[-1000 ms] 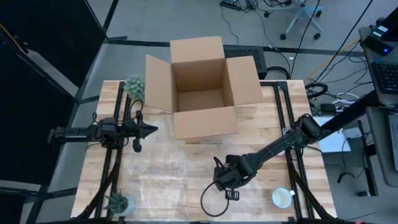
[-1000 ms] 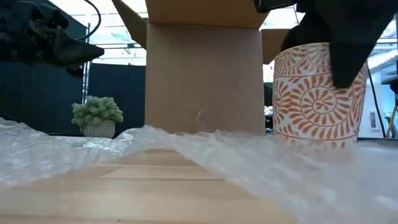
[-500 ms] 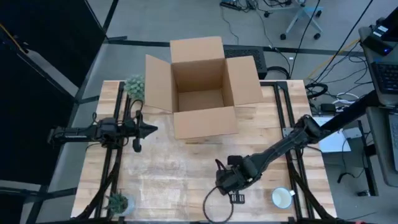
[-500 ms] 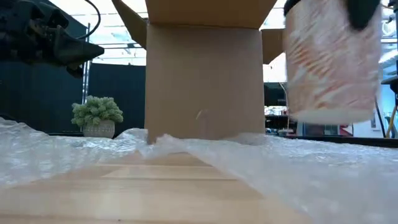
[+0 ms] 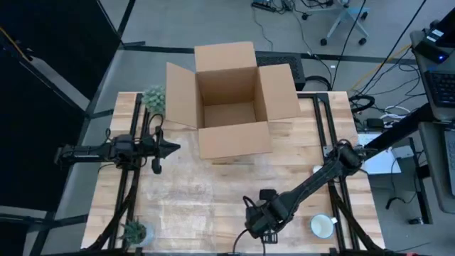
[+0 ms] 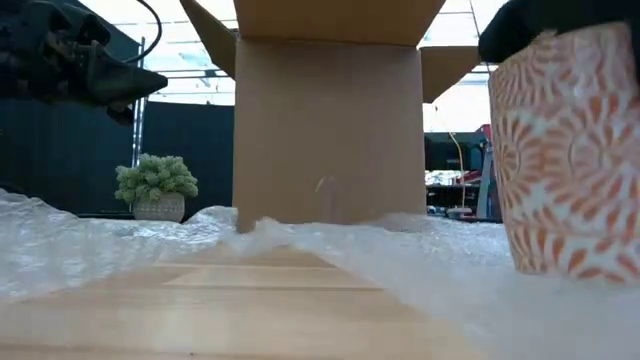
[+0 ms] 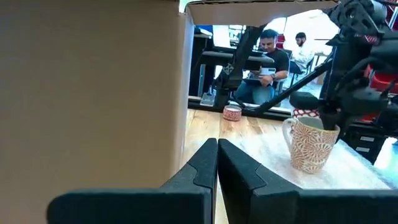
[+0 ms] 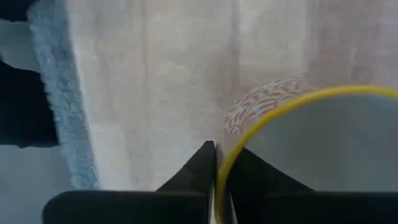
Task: Wrap mug
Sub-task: Wrap the orange mug with bubble wrap
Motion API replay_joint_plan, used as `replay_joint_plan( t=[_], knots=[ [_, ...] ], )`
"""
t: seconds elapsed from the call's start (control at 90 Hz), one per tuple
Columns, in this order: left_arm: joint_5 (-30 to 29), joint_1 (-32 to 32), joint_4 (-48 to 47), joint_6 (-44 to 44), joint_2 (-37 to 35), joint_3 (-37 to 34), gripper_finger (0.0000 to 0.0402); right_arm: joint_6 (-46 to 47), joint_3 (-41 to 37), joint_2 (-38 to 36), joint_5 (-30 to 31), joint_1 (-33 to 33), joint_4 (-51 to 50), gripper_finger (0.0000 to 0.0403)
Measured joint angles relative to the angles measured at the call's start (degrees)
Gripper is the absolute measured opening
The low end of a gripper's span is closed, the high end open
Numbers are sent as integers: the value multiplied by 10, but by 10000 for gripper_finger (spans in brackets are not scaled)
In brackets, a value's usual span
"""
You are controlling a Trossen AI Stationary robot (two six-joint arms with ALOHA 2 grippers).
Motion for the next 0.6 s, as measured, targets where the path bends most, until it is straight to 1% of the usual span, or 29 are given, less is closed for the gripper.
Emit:
replay_joint_plan(
  t=[0.089, 0.178, 0.333, 0.544, 0.6],
  knots=[
    [0, 0, 0, -1, 0, 0, 0, 34, 1, 6, 1, -11, 1, 43],
    [0, 0, 1, -3, 0, 0, 0, 44, 0, 8, 2, -18, 3, 60],
    [0, 0, 1, -3, 0, 0, 0, 59, 0, 2, -3, -21, 6, 105],
    [0, 0, 1, -3, 0, 0, 0, 91, 0, -23, -57, -21, 4, 173],
    [0, 0, 1, -3, 0, 0, 0, 98, 0, -33, -60, -20, 5, 186]
  ],
)
